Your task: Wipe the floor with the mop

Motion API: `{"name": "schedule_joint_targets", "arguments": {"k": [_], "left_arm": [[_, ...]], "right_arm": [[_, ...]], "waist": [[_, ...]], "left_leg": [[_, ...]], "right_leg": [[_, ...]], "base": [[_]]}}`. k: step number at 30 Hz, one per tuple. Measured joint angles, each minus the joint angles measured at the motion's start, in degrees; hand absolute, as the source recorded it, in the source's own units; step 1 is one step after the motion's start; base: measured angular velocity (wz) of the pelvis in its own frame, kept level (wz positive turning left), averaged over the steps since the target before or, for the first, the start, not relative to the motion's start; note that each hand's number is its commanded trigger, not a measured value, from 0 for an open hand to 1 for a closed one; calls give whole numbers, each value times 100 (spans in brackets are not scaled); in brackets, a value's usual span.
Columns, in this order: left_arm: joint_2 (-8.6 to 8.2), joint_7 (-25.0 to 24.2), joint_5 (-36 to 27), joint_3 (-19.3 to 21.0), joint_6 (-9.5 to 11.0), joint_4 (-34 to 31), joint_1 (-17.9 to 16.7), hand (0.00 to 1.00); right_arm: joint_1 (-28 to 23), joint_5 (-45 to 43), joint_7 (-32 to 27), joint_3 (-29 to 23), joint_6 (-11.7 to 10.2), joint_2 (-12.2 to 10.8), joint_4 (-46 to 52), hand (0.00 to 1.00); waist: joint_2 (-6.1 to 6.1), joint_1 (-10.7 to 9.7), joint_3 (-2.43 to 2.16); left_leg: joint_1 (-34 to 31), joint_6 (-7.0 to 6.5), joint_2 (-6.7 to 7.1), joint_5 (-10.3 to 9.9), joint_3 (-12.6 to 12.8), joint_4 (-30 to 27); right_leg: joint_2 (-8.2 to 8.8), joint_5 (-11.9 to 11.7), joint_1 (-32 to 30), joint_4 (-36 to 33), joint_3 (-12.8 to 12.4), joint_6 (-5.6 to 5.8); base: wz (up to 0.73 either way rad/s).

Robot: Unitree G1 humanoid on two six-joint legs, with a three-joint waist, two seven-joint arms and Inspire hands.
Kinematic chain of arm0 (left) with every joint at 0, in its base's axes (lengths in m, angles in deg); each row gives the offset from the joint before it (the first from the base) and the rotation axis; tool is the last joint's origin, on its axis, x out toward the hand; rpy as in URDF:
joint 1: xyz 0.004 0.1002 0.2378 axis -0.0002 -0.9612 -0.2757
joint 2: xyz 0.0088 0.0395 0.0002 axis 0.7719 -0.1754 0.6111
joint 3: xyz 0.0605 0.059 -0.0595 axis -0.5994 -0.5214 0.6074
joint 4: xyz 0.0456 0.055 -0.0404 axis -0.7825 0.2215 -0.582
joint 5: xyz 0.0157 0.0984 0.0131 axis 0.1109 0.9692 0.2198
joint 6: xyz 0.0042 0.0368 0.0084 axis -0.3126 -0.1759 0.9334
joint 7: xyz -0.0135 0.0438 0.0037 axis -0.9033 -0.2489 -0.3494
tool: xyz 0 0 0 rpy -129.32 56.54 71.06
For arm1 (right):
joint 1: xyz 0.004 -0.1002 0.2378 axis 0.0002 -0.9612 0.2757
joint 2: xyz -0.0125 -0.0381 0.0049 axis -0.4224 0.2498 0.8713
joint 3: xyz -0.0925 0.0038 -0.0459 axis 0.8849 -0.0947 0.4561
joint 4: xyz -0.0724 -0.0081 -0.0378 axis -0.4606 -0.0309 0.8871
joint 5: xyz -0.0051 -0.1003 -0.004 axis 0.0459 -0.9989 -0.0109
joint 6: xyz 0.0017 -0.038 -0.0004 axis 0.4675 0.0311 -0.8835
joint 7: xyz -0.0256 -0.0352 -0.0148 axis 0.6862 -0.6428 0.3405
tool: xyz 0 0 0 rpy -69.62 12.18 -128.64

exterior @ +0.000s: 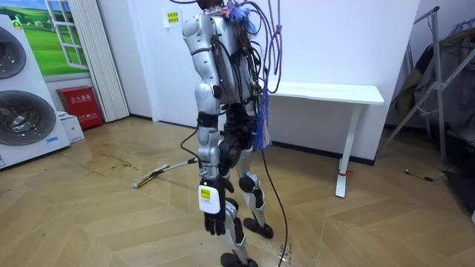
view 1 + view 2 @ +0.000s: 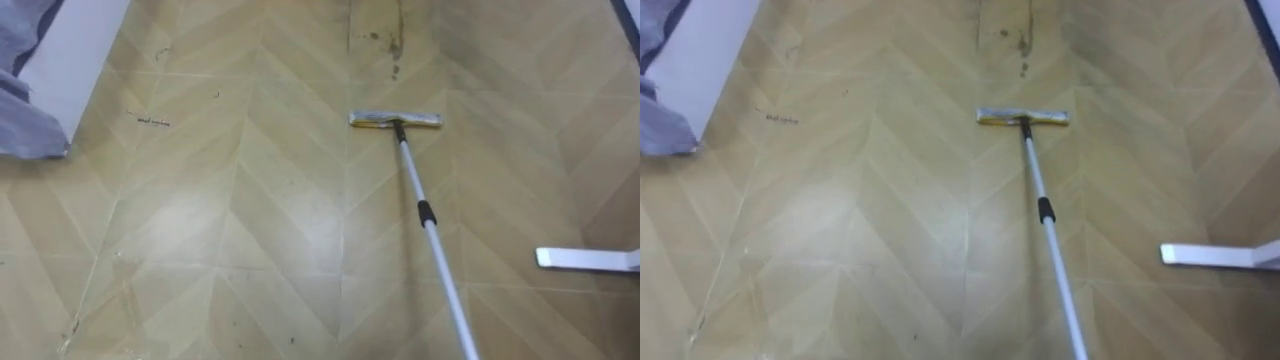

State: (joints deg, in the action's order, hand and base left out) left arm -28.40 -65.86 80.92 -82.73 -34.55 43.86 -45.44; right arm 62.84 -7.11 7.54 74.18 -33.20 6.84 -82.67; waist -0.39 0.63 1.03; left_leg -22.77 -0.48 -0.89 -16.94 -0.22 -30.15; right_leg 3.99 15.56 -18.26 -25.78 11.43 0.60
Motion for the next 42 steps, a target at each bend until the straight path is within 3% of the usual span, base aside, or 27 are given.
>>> {"name": "schedule_joint_targets", "arguments": {"k": [3,7,9,13,16,18,19,20,21,22,23,24,25,26,27,28,29,30,31,32,33,34,35,36,38,40,42], "left_arm": [[-20,78,-160,-43,18,10,98,0],[-24,284,-680,-296,18,3,141,0],[-28,287,-799,-443,-37,2,85,0],[8,310,-905,-457,-109,-83,11,0],[24,383,-1131,-565,-118,-79,-4,0],[43,409,-1254,-734,-129,-62,-8,0],[34,408,-1458,-815,-141,8,-42,0],[38,421,-1696,-931,-139,81,-103,0],[38,440,-1806,-992,-141,87,-133,0],[22,475,-2044,-1005,-137,99,-148,0],[33,488,-2299,-1015,-98,98,-125,0],[51,496,-2422,-1055,-58,89,-104,0],[105,497,-2518,-1122,25,70,-78,0],[156,499,-2511,-1138,97,50,-69,0],[170,498,-2503,-1142,119,52,-79,0],[189,467,-2464,-1164,143,97,-90,0],[219,400,-2468,-1163,148,122,-111,0],[234,347,-2463,-1162,147,141,-121,0],[252,226,-2463,-1165,138,235,-92,0],[295,103,-2455,-1164,96,271,-39,0],[304,49,-2455,-1167,87,322,13,0],[294,-53,-2410,-1163,60,411,102,0],[274,-105,-2367,-1176,54,470,185,0],[266,-113,-2368,-1180,58,463,238,0],[256,-68,-2336,-1194,43,420,389,0],[259,20,-2344,-1213,42,360,387,0],[242,20,-2342,-1233,45,296,395,0]], "right_arm": [[6,186,-81,96,0,-6,-26,100],[-63,687,-258,312,2,14,-49,100],[-110,951,-307,465,7,56,-50,100],[-111,1342,-378,509,6,111,-95,100],[-110,1598,-431,665,6,102,-123,100],[-5,1645,-426,672,15,103,-257,100],[165,1645,-403,700,81,151,-380,100],[371,1618,-365,721,145,220,-503,100],[536,1564,-319,721,239,263,-533,100],[881,1510,-226,724,363,362,-578,100],[1299,1513,-95,725,367,463,-651,100],[1517,1514,-23,725,357,507,-690,100],[1906,1460,41,799,323,560,-745,100],[2120,1484,111,856,284,689,-738,100],[2173,1516,171,897,257,753,-738,100],[2226,1576,243,995,231,829,-726,100],[2192,1766,293,1083,192,893,-722,100],[2134,1850,341,1088,187,927,-722,100],[1938,2042,432,1089,167,997,-739,100],[1729,2212,447,1034,108,1022,-769,100],[1639,2225,460,1009,70,1070,-773,100],[1453,2203,478,960,74,1155,-897,100],[1250,2210,467,951,93,1230,-1118,100],[1140,2226,416,952,118,1246,-1187,100],[478,2415,250,956,198,1141,-1165,100],[293,2493,197,952,324,907,-1085,100],[183,2586,132,952,325,684,-1026,100]], "waist": [[-35,82,22],[-89,135,26],[-124,187,-3],[-155,230,-63],[-188,352,-90],[-147,432,-84],[-109,522,-60],[-70,668,-66],[-47,727,-53],[-19,813,-43],[32,899,-21],[60,921,-4],[154,1016,56],[283,1075,106],[324,1078,109],[333,1074,93],[283,1041,63],[209,1022,14],[35,971,-67],[-73,872,-104],[-141,792,-123],[-188,623,-135],[-222,494,-124],[-257,415,-108],[-497,288,-108],[-568,218,-85],[-668,39,-84]], "left_leg": [[-549,-2,-33,-19,-15,-492],[-1308,45,25,-161,-154,-969],[-1539,75,14,-170,-164,-1138],[-2056,164,131,-62,-237,-1464],[-2272,283,138,-1,-376,-1720],[-2540,367,112,51,-361,-2373],[-2828,379,64,153,-313,-3387],[-3106,309,40,585,-179,-4481],[-3267,304,42,922,-104,-4913],[-3612,372,45,1747,54,-5803],[-4020,382,39,1972,221,-6605],[-4190,376,38,1962,287,-6888],[-4459,298,36,1858,416,-7169],[-4594,169,41,1696,495,-6992],[-4600,138,47,1560,495,-6719],[-4443,141,58,1307,497,-5810],[-4069,122,67,1073,496,-4492],[-3857,97,71,966,490,-3802],[-3451,-17,78,733,506,-2845],[-3156,-353,106,222,610,-2416],[-3156,-403,182,155,630,-2433],[-3085,-562,304,20,744,-2431],[-2963,-685,447,-164,843,-2456],[-2926,-758,518,-225,863,-2505],[-2833,-912,572,-626,792,-2838],[-2753,-931,568,-804,779,-2878],[-2722,-1010,570,-885,776,-2858]], "right_leg": [[-1,79,-489,-375,-15,-44],[97,394,-1406,-1250,-31,-131],[118,462,-1696,-1481,-49,-190],[293,590,-2258,-2148,-16,-316],[319,730,-2439,-2470,116,-509],[402,924,-2600,-2818,195,-588],[436,1098,-2650,-3108,303,-689],[445,1239,-2673,-3400,304,-756],[452,1267,-2688,-3515,281,-780],[471,1304,-2756,-3661,269,-806],[498,1311,-2863,-3728,251,-821],[517,1310,-2887,-3730,249,-822],[629,1312,-2920,-3728,214,-818],[747,1316,-2953,-3704,137,-811],[815,1340,-2946,-3675,130,-764],[905,1392,-2906,-3605,172,-669],[981,1464,-2843,-3570,280,-531],[1012,1496,-2805,-3567,371,-467],[1047,1523,-2688,-3576,562,-372],[1131,1540,-2612,-3671,609,-282],[1203,1581,-2572,-3723,592,-206],[1308,1616,-2451,-3784,502,-95],[1290,1637,-2427,-4003,21,-11],[1236,1499,-2547,-4287,-249,34],[869,254,-3208,-5525,-1042,42],[603,135,-3686,-5776,-1148,85],[391,225,-4047,-5346,-1114,144]], "base": [[-1],[11],[3],[20],[22],[9],[-41],[-56],[-71],[-70],[-67],[-56],[-38],[-24],[0],[29],[41],[63],[76],[84],[100],[112],[112],[95],[47],[-13],[-9]]}}
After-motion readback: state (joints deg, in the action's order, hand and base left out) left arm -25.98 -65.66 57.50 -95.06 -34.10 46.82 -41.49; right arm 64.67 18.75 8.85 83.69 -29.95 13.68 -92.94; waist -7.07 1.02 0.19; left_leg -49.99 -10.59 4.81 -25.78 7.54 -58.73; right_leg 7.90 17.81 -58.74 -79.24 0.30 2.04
